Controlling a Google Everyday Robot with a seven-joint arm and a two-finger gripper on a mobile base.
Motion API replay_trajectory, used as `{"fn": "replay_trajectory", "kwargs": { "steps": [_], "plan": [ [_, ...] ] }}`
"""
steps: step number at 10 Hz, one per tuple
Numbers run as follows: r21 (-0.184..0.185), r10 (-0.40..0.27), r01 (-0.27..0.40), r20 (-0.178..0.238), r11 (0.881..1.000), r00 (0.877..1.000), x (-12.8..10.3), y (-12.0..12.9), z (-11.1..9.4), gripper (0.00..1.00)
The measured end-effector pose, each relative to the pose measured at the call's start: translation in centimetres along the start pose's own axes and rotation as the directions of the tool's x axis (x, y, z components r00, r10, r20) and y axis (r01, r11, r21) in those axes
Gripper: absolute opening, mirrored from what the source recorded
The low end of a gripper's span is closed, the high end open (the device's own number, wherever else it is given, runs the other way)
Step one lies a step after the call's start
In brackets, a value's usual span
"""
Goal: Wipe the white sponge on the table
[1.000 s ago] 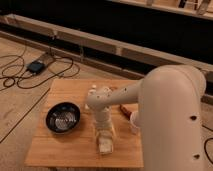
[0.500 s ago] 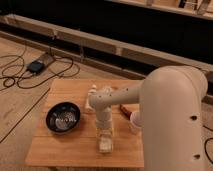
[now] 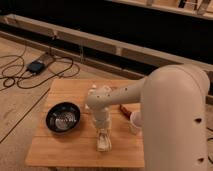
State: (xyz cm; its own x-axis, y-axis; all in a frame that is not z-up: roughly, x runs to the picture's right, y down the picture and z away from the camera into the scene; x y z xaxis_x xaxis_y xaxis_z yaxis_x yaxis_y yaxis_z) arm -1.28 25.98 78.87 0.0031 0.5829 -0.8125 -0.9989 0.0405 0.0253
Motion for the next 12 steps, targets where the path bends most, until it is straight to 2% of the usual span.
{"fn": "replay_trajectory", "kwargs": {
  "steps": [5,9,12],
  "plan": [
    [0.034,0.065,-0.066,0.031,0.997,0.997,-1.5,-1.0,0.7,0.00],
    [0.024,0.121,-0.123,0.057,0.992,0.991,-3.8,-2.2,0.6,0.00],
    [0.009,0.128,-0.129,0.077,0.992,0.989,-5.9,-2.1,0.2,0.00]
  ]
}}
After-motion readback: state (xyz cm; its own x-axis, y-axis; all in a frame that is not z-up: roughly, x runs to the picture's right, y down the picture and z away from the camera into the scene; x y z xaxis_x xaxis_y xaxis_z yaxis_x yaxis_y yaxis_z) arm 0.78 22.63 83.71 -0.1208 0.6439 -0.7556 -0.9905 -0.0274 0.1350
